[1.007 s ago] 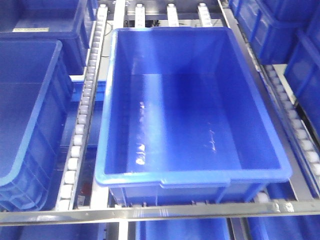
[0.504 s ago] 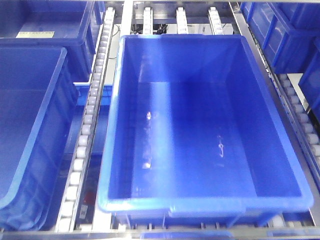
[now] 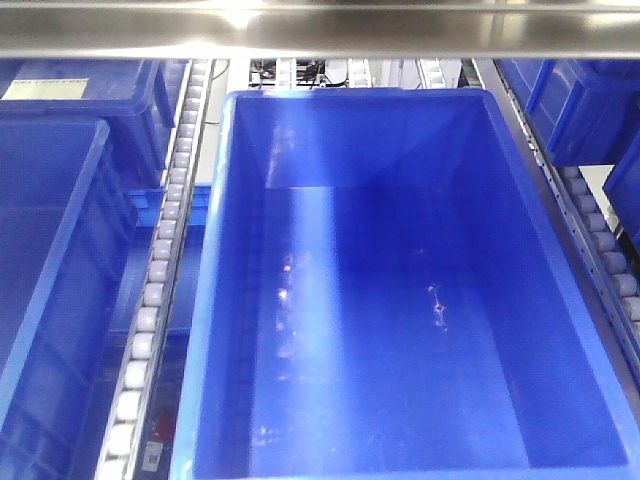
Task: Pour parts from conveyor to right shelf
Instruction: 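Stop in front of the empty blue bin on the shelf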
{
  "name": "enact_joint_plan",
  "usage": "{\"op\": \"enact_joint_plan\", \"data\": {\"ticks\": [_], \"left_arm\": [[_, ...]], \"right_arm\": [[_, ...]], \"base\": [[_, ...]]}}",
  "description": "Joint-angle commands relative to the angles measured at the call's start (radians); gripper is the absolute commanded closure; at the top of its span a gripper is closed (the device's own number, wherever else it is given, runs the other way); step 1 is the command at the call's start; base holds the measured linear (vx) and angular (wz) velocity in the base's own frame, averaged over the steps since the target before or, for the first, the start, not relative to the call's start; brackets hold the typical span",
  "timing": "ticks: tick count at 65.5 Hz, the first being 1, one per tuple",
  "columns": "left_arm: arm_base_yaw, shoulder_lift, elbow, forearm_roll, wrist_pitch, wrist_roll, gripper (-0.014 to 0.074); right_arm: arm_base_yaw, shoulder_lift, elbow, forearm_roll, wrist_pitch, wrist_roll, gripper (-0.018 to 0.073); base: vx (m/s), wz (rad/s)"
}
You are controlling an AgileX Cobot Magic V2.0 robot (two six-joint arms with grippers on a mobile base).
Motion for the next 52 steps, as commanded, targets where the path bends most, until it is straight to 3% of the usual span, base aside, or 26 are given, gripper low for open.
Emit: {"op": "enact_joint_plan", "data": {"ticks": [1, 52], "left_arm": [[-0.005, -0.011, -0.020, -0.007, -0.073, -0.008, 0.0603], [-0.005, -0.011, -0.020, -0.007, -0.073, -0.008, 0.0603]], "right_arm": [[-0.004, 0.021, -0.025, -0.015, -0.079, -0.009, 0.0564], [-0.004, 0.021, -0.025, -0.012, -0.079, -0.009, 0.0564]], "base": [[0.06, -0.05], [0.01, 0.00]]}}
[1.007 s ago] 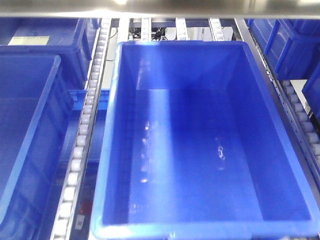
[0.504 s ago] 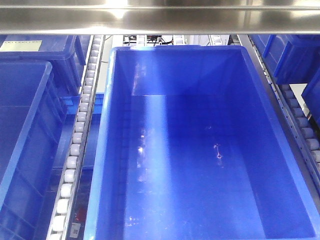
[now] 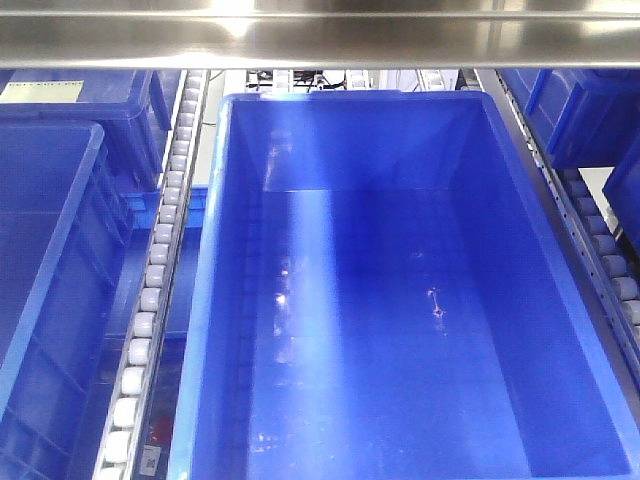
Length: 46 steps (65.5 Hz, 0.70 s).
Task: Pour parts from conveyor to right shelf
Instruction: 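Stop in front of the empty blue bin on the shelf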
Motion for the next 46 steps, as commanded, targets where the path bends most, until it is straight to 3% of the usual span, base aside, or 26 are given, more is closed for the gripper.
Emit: {"op": "enact_joint_plan", "data": {"ticks": [1, 20, 34, 46], "left_arm": [[-0.005, -0.011, -0.020, -0.007, -0.073, -0.008, 0.0603], [-0.005, -0.011, -0.020, -0.007, -0.073, -0.008, 0.0603], [-0.005, -0.011, -0.020, -0.007, -0.073, -0.008, 0.0603], [-0.005, -0.011, -0.020, -0.007, -0.073, -0.008, 0.0603]], "right_arm": [[-0.004, 0.021, -0.025, -0.012, -0.079, -0.009, 0.0564], [-0.004, 0.021, -0.025, -0.007, -0.083, -0.009, 0.0564], [-0.004, 0.043, -0.027, 0.148, -0.141, -0.017, 0.0564], [-0.004, 0.254, -0.055, 0.208, -0.179, -0.121, 0.0564]], "base": [[0.00, 0.00], [0.00, 0.00], [0.00, 0.00], [0.00, 0.00]]}}
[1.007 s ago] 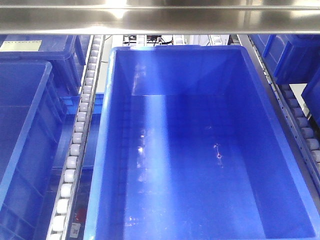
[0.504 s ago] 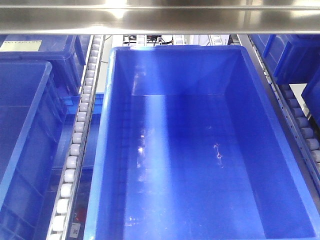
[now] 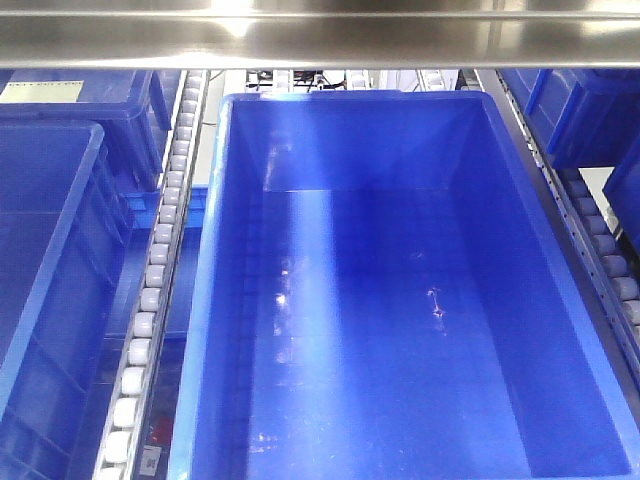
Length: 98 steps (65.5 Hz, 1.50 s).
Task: Pour parts from conveyor to right shelf
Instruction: 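Stop in front of the empty blue bin on the shelf, then lower the right gripper with the block into the blue bin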
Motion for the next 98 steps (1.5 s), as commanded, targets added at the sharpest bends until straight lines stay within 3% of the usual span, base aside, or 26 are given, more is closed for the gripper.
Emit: {"op": "enact_joint_plan", "data": {"ticks": [1, 18, 60, 75, 98], "left_arm": [[-0.005, -0.011, -0.020, -0.007, -0.073, -0.008, 0.0603], [-0.005, -0.011, -0.020, -0.007, -0.073, -0.008, 0.0603], [-0.005, -0.011, -0.020, -0.007, -0.073, -0.008, 0.0603], [-0.005, -0.011, -0.020, -0.007, -0.073, -0.008, 0.0603], [-0.005, -0.011, -0.020, -0.007, -0.073, -0.008, 0.0603]], "right_arm": [[-0.004, 0.138, -0.054, 0.040, -0.113, -0.059, 0.0564], [0.068, 0.515, -0.257, 0.040, -0.153, -0.062, 0.0564], [0.341, 1.453, -0.871, 0.040, 0.212, -0.053, 0.0564], [0.384, 1.649, -0.989, 0.041, 0.255, -0.067, 0.0564], [0.383, 1.759, -1.001, 0.037, 0.252, -0.074, 0.0521]], "base": [[0.00, 0.00], [0.00, 0.00], [0.00, 0.00], [0.00, 0.00], [0.00, 0.00]]}}
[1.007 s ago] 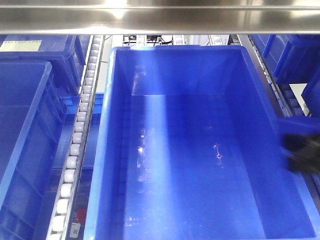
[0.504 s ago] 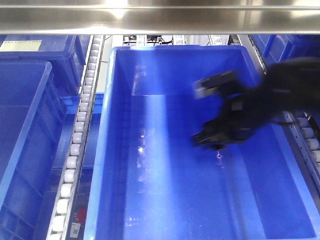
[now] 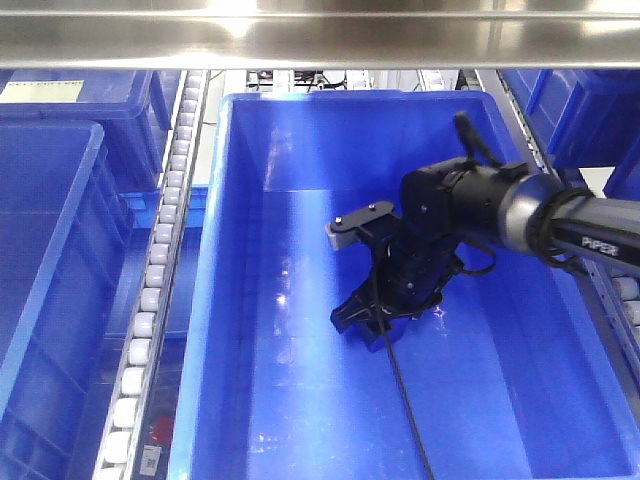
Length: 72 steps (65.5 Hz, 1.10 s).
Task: Pour parts from conveyor to right shelf
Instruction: 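Lower the right gripper with the block into the blue bin, then open the right gripper and withdraw it from the bin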
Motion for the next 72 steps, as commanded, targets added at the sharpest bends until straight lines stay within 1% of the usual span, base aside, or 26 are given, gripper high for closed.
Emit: {"op": "enact_joint_plan", "data": {"ticks": [1, 6, 10, 21, 29, 32, 36, 47, 54, 59, 61, 67, 71, 72], "left_arm": [[-0.005, -0.011, -0.020, -0.007, -0.073, -0.008, 0.0603], [-0.005, -0.011, -0.020, -0.007, -0.073, -0.008, 0.0603], [-0.005, -0.011, -0.020, -0.007, -0.073, -0.008, 0.0603], [-0.005, -0.011, -0.020, -0.007, -0.073, -0.008, 0.0603], [-0.005, -0.011, -0.020, -0.007, -0.073, -0.008, 0.0603], [-0.005, -0.011, -0.020, -0.007, -0.073, -0.008, 0.0603], [-0.005, -0.011, -0.020, -0.007, -0.073, -0.008, 0.0603], [-0.005, -0.011, -0.020, -0.007, -0.073, -0.008, 0.0603], [-0.005, -0.011, -0.020, -0.007, -0.073, -0.008, 0.0603], [-0.005, -0.011, -0.020, -0.007, -0.073, -0.008, 0.0603], [-0.005, -0.011, -0.020, -0.007, -0.073, -0.008, 0.0603], [-0.005, -0.011, -0.020, -0.007, -0.073, -0.008, 0.0603], [-0.005, -0.011, -0.020, -0.007, -0.073, -0.008, 0.0603], [-0.005, -0.011, -0.020, -0.007, -0.073, -0.008, 0.0603]], "right_arm": [[-0.002, -0.032, -0.026, -0.006, -0.017, -0.013, 0.0512], [-0.002, -0.031, -0.025, -0.013, -0.020, -0.016, 0.0445], [-0.002, -0.031, -0.025, -0.016, -0.026, -0.016, 0.0371], [-0.002, -0.034, -0.026, -0.018, -0.033, -0.006, 0.0075], [-0.002, -0.066, -0.024, -0.016, -0.063, 0.006, -0.0091], [-0.002, -0.085, -0.022, -0.013, -0.081, 0.007, -0.0126], [-0.003, -0.124, -0.008, -0.016, -0.113, 0.007, -0.0150], [-0.012, -0.265, 0.121, -0.009, -0.272, 0.007, -0.0122], [-0.012, -0.388, 0.234, -0.007, -0.358, 0.007, -0.0065], [-0.012, -0.495, 0.321, -0.007, -0.423, 0.008, 0.0003], [-0.012, -0.548, 0.352, -0.007, -0.448, 0.012, 0.0036], [-0.012, -0.683, 0.452, -0.008, -0.525, 0.021, 0.0189], [-0.012, -0.789, 0.511, -0.027, -0.564, 0.040, 0.0337], [-0.012, -0.824, 0.532, -0.037, -0.573, 0.047, 0.0391]], "base": [[0.00, 0.00], [0.00, 0.00], [0.00, 0.00], [0.00, 0.00], [0.00, 0.00], [0.00, 0.00], [0.00, 0.00], [0.00, 0.00], [0.00, 0.00], [0.00, 0.00], [0.00, 0.00], [0.00, 0.00], [0.00, 0.00], [0.00, 0.00]]}}
